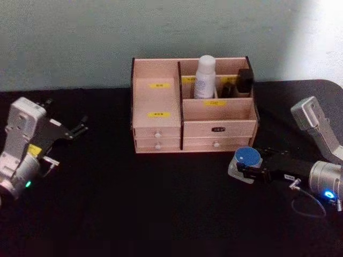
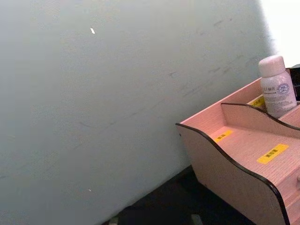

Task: Pick up the facial cleanser and watermelon frost from the table and place them into the tiered storage box.

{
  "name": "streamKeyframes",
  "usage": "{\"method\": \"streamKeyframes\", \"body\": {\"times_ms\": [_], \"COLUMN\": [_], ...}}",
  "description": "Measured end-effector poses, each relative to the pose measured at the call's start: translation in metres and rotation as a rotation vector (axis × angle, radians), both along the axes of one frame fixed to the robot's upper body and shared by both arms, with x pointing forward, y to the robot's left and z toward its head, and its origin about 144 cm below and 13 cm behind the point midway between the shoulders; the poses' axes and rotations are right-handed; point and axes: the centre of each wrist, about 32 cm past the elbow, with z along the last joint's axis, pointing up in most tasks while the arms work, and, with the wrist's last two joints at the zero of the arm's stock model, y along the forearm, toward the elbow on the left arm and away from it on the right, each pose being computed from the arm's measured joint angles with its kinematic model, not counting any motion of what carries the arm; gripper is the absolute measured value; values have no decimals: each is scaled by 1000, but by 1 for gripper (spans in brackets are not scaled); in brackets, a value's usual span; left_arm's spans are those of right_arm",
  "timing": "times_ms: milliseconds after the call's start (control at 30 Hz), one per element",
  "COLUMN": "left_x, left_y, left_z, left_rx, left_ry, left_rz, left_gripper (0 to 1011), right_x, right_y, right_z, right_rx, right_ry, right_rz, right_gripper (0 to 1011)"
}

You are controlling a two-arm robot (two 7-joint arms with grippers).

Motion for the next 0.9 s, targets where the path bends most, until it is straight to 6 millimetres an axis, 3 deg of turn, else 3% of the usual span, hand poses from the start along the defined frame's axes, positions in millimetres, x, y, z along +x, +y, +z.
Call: {"method": "streamKeyframes", "body": {"times_ms": [433,900], "left_x": [0,0], "left_y": [0,0], "left_z": [0,0], "left_rx": [0,0], "left_ry": [0,0], "left_rz": [0,0], "left_gripper": [1002,1001], "right_x": [5,30], "right_y": [4,31], "right_z": [11,35], "right_rx": [30,122], "right_ry": [-33,-132], "right_rz": [100,222], "right_gripper": [720,720]}}
